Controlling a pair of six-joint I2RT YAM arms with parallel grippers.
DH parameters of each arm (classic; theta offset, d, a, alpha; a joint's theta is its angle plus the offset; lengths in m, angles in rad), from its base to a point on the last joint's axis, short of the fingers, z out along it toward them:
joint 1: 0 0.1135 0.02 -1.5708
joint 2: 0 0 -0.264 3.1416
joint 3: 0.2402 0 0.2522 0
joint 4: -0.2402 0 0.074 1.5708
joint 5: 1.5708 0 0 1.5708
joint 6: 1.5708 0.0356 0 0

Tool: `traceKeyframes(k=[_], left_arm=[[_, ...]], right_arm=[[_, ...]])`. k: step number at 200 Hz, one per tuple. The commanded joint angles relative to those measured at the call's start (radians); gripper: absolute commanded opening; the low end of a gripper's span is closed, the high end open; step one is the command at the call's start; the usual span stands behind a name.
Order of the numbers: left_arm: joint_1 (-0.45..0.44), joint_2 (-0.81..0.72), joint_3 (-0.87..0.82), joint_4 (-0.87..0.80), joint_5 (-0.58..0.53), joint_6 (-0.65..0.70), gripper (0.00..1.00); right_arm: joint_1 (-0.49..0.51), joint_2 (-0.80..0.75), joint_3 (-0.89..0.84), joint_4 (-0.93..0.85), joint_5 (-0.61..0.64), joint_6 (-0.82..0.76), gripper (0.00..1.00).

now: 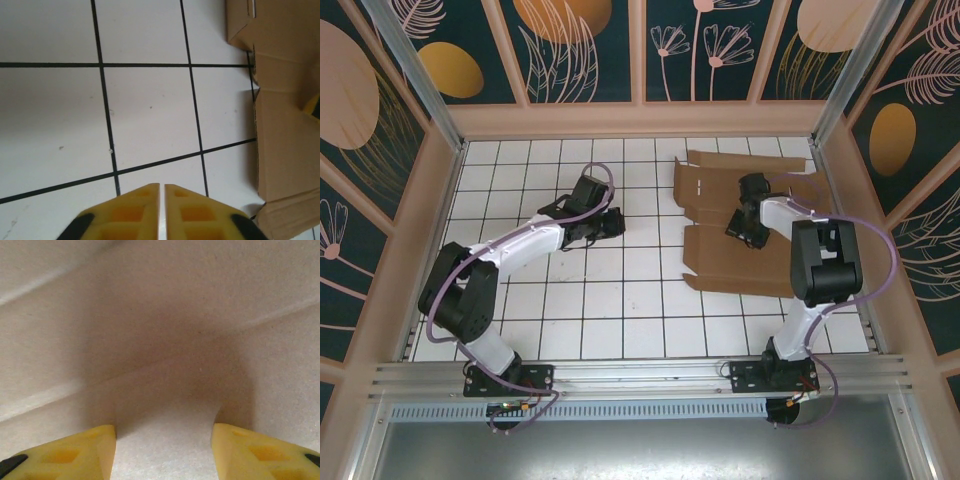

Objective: Fold the paper box

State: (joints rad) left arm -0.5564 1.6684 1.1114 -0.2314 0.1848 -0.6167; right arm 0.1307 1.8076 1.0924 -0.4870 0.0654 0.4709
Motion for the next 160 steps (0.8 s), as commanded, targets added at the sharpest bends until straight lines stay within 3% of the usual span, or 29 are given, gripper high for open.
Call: traceKeyframes(k=[1,52,96,137,160], left_arm=[[-0.007,0.015,0.042,0.001,0.036,0.031,0.00],[-0.006,0.039,0.163,-0.076,-0.005,0.058,0.00],[-0.006,0.143,0.241,-0.077,0.048,0.012,0.00],[-0.022,0.284,0.309,-0.074,0.125,-0.010,0.00],[-0.059,0.353,0.348,-0.079,0.128,-0.002,0.00]], right_arm=[[0.000,0.024,-0.003,-0.046,-0.045,0.019,0.53],[0.187,0.072,0.001,-0.034,-0.139,0.130,0.49],[0.377,0.110,0.149,0.127,-0.391,0.295,0.53],[0.299,-0.069,0.166,0.217,-0.426,0.301,0.57],[0.218,-0.120,0.154,0.140,-0.314,0.240,0.54]])
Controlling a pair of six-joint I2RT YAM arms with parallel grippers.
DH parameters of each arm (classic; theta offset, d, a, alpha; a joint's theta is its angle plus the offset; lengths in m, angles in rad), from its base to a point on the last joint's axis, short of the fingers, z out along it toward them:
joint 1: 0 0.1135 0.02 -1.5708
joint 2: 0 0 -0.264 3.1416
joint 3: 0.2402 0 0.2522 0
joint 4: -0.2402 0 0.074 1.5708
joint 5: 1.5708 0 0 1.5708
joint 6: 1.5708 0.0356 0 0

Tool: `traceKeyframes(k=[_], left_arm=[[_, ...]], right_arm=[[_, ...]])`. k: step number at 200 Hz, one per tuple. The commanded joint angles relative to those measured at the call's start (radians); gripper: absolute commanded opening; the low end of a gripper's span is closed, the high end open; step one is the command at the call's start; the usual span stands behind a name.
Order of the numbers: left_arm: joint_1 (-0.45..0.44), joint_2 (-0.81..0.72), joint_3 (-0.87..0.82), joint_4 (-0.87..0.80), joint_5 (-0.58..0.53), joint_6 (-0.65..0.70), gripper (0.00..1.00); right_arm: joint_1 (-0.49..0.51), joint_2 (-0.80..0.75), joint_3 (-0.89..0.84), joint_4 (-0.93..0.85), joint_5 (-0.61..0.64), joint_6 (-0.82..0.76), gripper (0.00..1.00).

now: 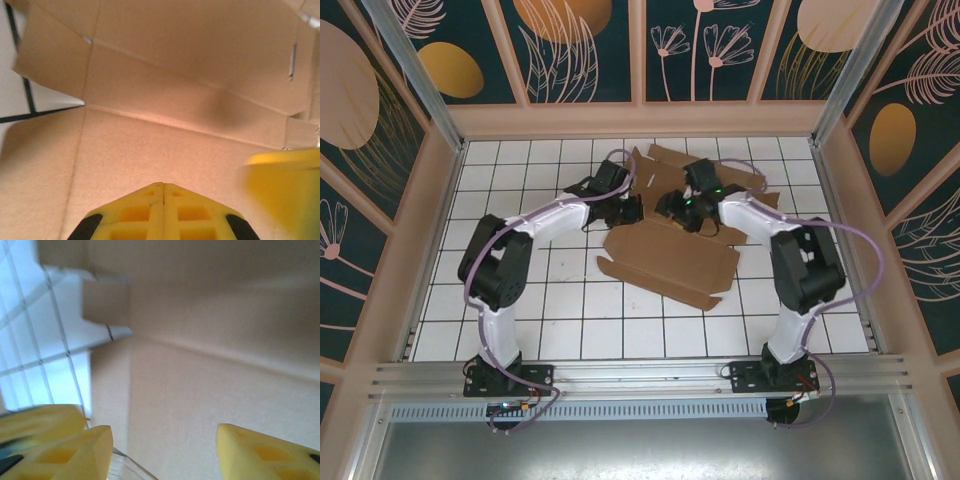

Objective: Fold the paper box

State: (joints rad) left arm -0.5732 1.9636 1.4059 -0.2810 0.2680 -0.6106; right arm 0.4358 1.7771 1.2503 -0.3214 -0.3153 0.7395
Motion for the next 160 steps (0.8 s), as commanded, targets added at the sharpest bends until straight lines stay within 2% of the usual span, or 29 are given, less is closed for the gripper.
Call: traceKeyframes(k=[1,16,39,97,131,160], left_arm=[[-0.045,0.060,0.056,-0.029,0.045,-0.008,0.00],[-0.076,0.098,0.074,-0.032,0.041,-0.008,0.00],[-0.110,0.160,0.099,-0.048,0.037,-0.010,0.00],[-0.116,0.243,0.163,-0.165,-0.077,0.047,0.00],[-0.105,0.268,0.157,-0.200,-0.136,0.046,0.00],[-0.062,0.257,0.120,-0.204,-0.178,0.029,0.00]], right_arm=[[-0.090,-0.090,-0.005,-0.028,0.072,-0.031,0.53],[-0.132,-0.082,-0.003,-0.091,0.157,-0.069,0.38],[-0.166,0.011,0.042,-0.184,0.225,-0.142,0.32],[-0.165,0.136,-0.012,-0.211,0.290,-0.205,0.31],[-0.155,0.131,-0.072,-0.195,0.272,-0.203,0.30],[-0.114,0.106,-0.108,-0.184,0.238,-0.194,0.30]])
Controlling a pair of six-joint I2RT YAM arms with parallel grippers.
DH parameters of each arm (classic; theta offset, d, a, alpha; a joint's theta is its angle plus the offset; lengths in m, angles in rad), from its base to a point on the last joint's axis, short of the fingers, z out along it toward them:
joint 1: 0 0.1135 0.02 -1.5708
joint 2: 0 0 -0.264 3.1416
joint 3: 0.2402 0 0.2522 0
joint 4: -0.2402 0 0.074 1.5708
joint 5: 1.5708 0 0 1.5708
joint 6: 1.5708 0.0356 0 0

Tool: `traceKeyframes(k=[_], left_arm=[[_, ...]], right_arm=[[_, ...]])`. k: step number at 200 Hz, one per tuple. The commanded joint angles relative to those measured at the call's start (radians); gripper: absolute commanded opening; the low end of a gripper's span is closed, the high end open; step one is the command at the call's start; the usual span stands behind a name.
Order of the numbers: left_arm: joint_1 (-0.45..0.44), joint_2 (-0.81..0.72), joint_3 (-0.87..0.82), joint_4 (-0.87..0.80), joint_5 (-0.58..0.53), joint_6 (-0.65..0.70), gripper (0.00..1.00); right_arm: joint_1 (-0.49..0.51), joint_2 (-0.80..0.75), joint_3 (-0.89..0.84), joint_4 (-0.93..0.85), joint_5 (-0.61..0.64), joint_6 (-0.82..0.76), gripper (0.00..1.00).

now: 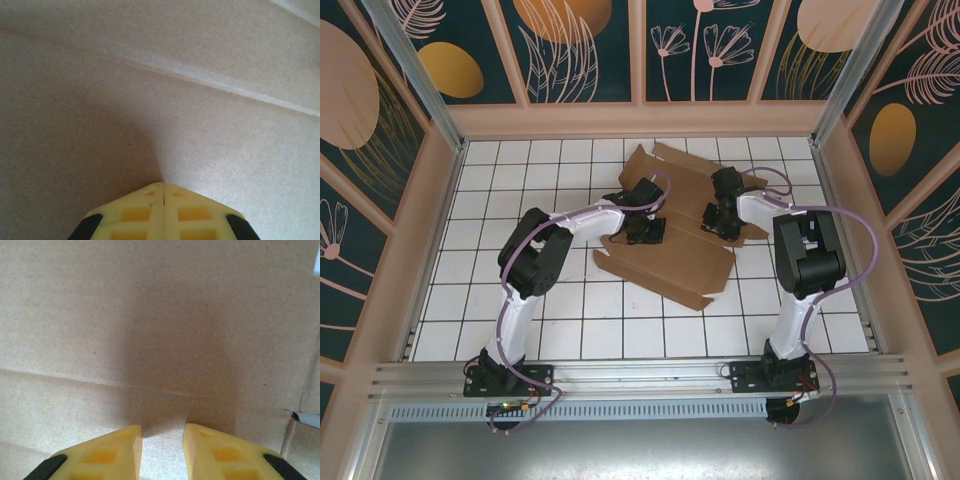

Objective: Fold the paper box

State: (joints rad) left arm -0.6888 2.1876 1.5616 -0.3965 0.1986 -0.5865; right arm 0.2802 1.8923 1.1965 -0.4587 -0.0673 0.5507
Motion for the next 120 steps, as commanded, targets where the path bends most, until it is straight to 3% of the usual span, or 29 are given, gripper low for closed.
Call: traceKeyframes(k=[1,69,100,120], left_arm=[[0.057,0.032,-0.037,-0.088,-0.109,0.005,0.00],[0.215,-0.005,-0.077,-0.075,-0.183,0.016,0.00],[0.245,-0.061,-0.012,-0.068,-0.196,0.054,0.00],[0.246,-0.105,0.022,-0.058,-0.149,0.065,0.10]], right_arm=[[0.044,-0.011,-0.054,-0.047,-0.011,-0.005,0.30],[0.243,-0.066,-0.013,0.095,-0.249,0.144,0.42],[0.216,-0.188,0.015,0.198,-0.248,0.154,0.53],[0.188,-0.264,-0.018,0.249,-0.224,0.089,0.66]])
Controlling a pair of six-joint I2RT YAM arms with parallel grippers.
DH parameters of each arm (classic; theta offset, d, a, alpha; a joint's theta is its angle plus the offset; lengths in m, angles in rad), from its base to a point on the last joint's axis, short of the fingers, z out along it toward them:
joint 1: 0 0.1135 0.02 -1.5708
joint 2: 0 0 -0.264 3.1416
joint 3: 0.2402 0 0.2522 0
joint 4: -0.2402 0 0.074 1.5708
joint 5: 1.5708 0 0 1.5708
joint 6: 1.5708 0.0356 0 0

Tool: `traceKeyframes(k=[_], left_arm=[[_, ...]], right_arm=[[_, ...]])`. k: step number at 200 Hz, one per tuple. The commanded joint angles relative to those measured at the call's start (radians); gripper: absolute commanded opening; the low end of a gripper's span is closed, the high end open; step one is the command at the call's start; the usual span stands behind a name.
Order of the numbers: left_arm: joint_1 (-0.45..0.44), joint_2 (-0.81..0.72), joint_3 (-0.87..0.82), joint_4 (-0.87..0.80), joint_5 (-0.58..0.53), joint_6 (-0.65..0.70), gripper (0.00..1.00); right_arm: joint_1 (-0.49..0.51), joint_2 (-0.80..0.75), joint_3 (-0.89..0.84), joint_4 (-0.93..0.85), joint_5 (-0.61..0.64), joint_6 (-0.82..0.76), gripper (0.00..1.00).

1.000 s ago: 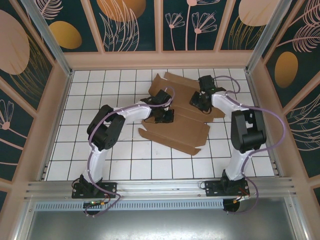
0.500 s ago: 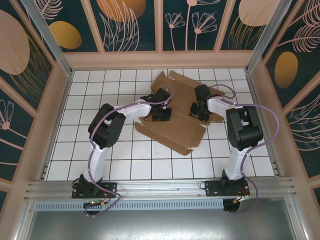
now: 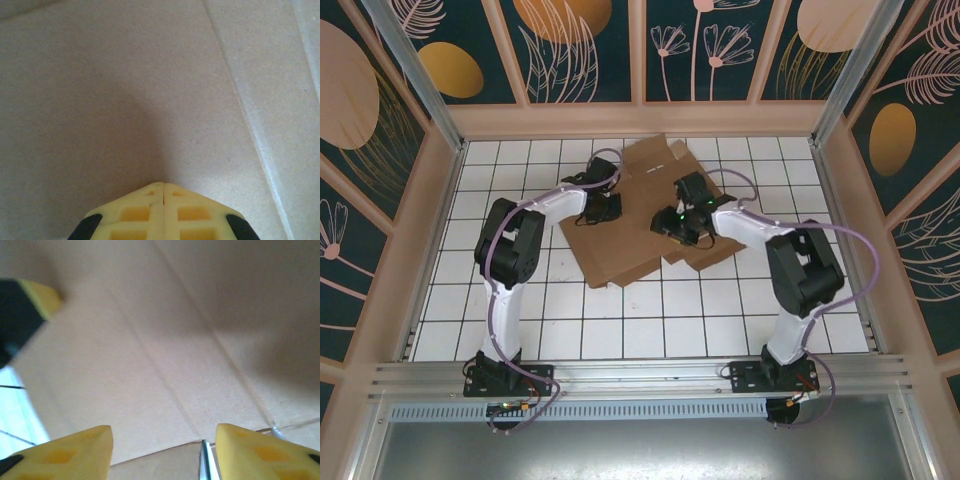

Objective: Fold the paper box

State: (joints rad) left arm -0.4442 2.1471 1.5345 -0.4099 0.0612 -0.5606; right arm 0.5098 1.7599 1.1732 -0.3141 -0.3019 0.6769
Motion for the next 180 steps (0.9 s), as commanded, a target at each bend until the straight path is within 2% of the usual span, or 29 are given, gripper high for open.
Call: traceKeyframes(k=[1,29,50,71,99,121,155,180], left_arm=[[0.001,-0.067,0.049,-0.044,-0.009,0.038,0.10],[-0.001,-0.141,0.021,0.016,0.100,0.009,0.30],[-0.007,-0.176,0.002,0.043,0.152,0.000,0.34],[-0.030,-0.166,0.002,0.039,0.210,-0.006,0.28],[-0.071,-0.121,-0.027,0.036,0.252,-0.021,0.18],[-0.073,-0.083,-0.058,0.037,0.220,-0.036,0.12],[-0.070,-0.066,-0.091,0.015,0.184,-0.037,0.12],[-0.062,-0.059,-0.096,-0.023,0.151,-0.039,0.09]], right_arm=[[-0.042,-0.134,0.007,0.100,0.018,-0.043,0.66],[-0.086,-0.113,0.097,-0.099,0.096,-0.151,0.60],[-0.128,-0.194,0.037,-0.086,0.166,-0.180,0.61],[-0.225,-0.309,-0.081,-0.009,0.150,-0.193,0.61],[-0.336,-0.299,-0.146,-0.006,0.064,-0.207,0.61],[-0.345,-0.255,-0.154,-0.024,0.089,-0.246,0.61],[-0.338,-0.131,-0.121,-0.009,0.052,-0.299,0.62],[-0.313,-0.020,-0.076,-0.008,0.040,-0.306,0.56]])
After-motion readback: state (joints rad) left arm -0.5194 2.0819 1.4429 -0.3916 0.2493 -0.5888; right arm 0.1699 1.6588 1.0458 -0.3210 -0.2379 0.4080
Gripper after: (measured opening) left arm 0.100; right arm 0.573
